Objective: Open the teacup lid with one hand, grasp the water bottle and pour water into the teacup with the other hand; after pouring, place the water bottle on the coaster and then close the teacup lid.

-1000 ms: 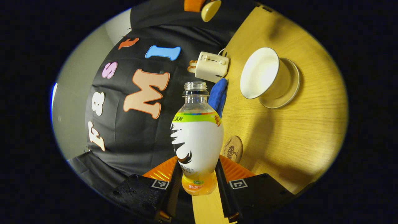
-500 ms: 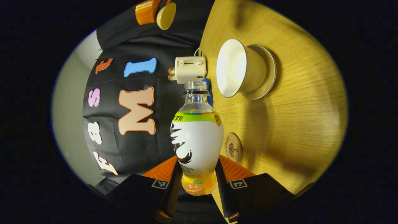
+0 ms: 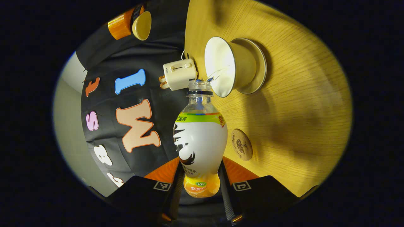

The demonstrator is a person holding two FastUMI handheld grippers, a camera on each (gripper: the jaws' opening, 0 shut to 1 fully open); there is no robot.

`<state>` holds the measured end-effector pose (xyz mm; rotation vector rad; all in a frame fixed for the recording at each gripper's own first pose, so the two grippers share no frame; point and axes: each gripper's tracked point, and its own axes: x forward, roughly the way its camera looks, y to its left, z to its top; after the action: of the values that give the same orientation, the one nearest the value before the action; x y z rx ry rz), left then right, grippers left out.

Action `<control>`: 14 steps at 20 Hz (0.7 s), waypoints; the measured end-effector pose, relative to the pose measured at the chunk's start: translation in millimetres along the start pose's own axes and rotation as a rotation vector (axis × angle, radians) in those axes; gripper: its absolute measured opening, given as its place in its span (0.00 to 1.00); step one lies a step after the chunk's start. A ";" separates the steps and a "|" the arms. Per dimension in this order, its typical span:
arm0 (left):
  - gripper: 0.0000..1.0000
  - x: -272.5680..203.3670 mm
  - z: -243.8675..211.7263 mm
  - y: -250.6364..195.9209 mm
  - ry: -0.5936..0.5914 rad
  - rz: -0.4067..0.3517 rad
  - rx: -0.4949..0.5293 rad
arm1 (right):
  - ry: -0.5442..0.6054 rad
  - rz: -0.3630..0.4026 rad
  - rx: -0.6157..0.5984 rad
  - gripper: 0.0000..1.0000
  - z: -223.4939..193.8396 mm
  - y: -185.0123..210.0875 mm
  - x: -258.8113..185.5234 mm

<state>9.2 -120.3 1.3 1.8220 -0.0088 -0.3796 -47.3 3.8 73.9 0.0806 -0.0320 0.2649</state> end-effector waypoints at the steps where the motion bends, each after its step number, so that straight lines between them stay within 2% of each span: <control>1: 0.55 -0.7 1.4 1.7 -0.003 -0.003 0.017 | 0.000 0.001 -0.002 0.34 0.3 0.3 -0.2; 14: 0.55 6.3 -3.8 21.3 0.039 -0.042 0.237 | 0.027 0.038 0.010 0.34 -12.0 10.8 4.4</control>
<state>20.2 -124.0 20.6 2.0657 0.0124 -0.3856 -45.7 16.3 63.0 0.0863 -0.0056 0.3037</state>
